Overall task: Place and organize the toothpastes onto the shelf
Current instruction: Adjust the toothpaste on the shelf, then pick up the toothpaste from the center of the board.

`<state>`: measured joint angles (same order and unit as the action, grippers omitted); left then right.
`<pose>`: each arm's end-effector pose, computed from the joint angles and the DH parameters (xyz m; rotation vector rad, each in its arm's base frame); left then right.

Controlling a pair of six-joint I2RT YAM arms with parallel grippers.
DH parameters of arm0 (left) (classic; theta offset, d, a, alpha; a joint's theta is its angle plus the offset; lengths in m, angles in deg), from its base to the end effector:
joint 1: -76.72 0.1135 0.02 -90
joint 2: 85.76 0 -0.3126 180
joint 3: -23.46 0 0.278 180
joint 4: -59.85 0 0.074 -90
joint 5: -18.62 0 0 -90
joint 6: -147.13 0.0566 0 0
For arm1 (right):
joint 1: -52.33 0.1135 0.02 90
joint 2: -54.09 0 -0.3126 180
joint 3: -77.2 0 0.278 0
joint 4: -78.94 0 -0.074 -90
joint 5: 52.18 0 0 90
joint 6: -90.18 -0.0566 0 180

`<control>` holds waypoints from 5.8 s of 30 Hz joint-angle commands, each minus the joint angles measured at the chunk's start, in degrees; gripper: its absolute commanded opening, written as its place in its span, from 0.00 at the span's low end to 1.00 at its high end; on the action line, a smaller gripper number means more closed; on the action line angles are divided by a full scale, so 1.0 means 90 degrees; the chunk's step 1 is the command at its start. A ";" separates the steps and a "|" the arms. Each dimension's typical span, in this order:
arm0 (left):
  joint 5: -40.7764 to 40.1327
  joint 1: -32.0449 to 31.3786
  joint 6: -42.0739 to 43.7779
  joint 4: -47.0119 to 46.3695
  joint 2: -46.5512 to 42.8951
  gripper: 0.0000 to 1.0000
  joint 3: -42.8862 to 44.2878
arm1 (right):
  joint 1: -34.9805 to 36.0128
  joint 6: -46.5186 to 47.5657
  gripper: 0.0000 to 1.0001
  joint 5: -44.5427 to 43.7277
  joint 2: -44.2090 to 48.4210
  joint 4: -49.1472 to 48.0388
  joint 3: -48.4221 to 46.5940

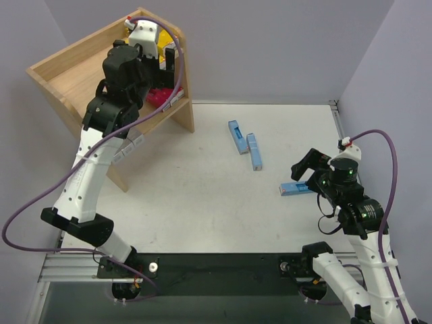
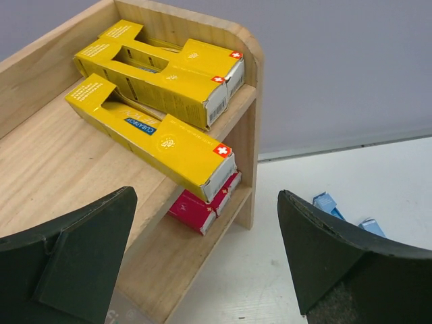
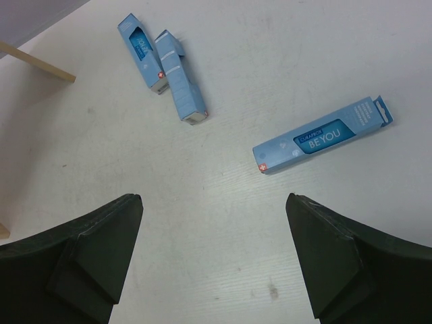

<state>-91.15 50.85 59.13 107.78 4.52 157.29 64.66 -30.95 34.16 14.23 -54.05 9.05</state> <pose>0.3232 -0.1354 0.6079 0.1365 1.6372 -0.0342 0.1458 0.0282 0.4037 0.3574 1.8892 0.4532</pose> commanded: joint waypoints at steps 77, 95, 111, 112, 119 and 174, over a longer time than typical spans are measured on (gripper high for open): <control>0.3252 0.1712 -0.0681 -0.3169 0.0496 0.93 -0.1073 | -0.0092 0.0188 0.92 0.0036 -0.0181 0.0068 -0.0102; 0.2548 0.1712 -0.0720 -0.3725 -0.1659 0.97 -0.2253 | -0.0111 0.0803 0.91 0.0358 -0.0922 0.0351 -0.0326; 0.2773 -0.1302 -0.0632 -0.3578 -0.3371 0.97 -0.5436 | 0.0123 0.1164 0.84 0.0534 -0.3607 -0.0527 -0.1175; 0.2782 -0.1412 -0.0768 -0.3637 -0.3390 0.97 -0.5602 | 0.0152 0.1281 0.84 0.0543 -0.3976 -0.0634 -0.1264; 0.3056 -0.1969 -0.1550 -0.4175 -0.3293 0.97 -0.6814 | 0.0202 0.1877 0.82 0.1089 -0.5570 -0.1260 -0.2142; 0.2128 -0.2301 -0.2409 -0.3471 -0.3078 0.97 -0.8846 | 0.1363 0.2396 0.46 0.0505 -1.0650 -0.1231 -0.6393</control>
<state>-72.23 30.33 39.17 78.47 -23.11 77.58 75.26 -8.60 39.84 -86.00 -68.15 -53.20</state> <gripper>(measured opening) 0.974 0.521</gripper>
